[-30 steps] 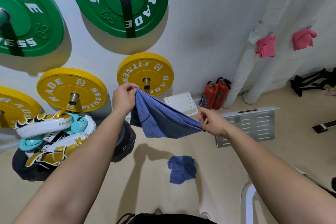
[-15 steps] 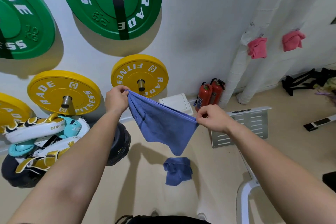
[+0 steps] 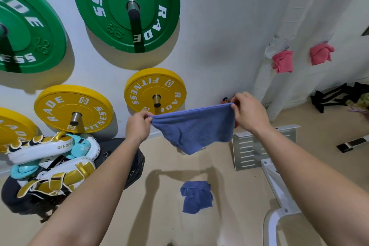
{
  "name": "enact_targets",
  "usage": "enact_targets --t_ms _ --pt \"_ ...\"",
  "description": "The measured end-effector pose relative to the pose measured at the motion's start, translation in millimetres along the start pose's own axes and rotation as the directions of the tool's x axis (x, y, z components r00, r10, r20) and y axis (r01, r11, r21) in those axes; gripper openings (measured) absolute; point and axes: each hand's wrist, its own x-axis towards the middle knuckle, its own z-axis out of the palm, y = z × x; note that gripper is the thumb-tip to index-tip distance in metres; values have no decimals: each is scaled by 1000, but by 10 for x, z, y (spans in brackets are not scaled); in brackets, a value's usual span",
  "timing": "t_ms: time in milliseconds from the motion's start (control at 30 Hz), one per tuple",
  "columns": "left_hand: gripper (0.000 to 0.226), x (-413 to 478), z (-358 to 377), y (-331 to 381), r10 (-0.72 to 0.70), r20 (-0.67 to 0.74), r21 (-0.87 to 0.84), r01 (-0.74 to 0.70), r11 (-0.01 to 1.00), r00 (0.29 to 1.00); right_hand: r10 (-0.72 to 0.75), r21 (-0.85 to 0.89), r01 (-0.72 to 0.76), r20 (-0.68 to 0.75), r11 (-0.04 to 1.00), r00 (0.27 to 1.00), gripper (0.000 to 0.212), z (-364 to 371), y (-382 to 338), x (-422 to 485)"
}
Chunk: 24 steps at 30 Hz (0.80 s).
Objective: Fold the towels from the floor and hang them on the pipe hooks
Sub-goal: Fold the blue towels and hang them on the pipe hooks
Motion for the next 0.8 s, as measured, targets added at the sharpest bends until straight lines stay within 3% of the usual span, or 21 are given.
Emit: enact_targets --t_ms 100,267,500,633,800 --pt "17 -99 149 -30 -32 159 173 4 985 987 -1 60 4 -62 998 998 11 39 -116 20" --pt "17 -87 86 92 -122 -102 -118 110 987 987 123 1 -123 116 992 986 8 100 -9 24" --pt "14 -160 12 234 -121 -38 -275 106 956 992 239 171 -256 115 951 964 7 186 42 -92" --pt "15 -285 71 298 -205 -5 -242 198 950 979 327 256 -365 182 895 927 14 232 21 -197" --pt "16 -575 306 371 -225 139 -403 263 876 964 386 388 -515 365 765 848 9 418 -192 -485"
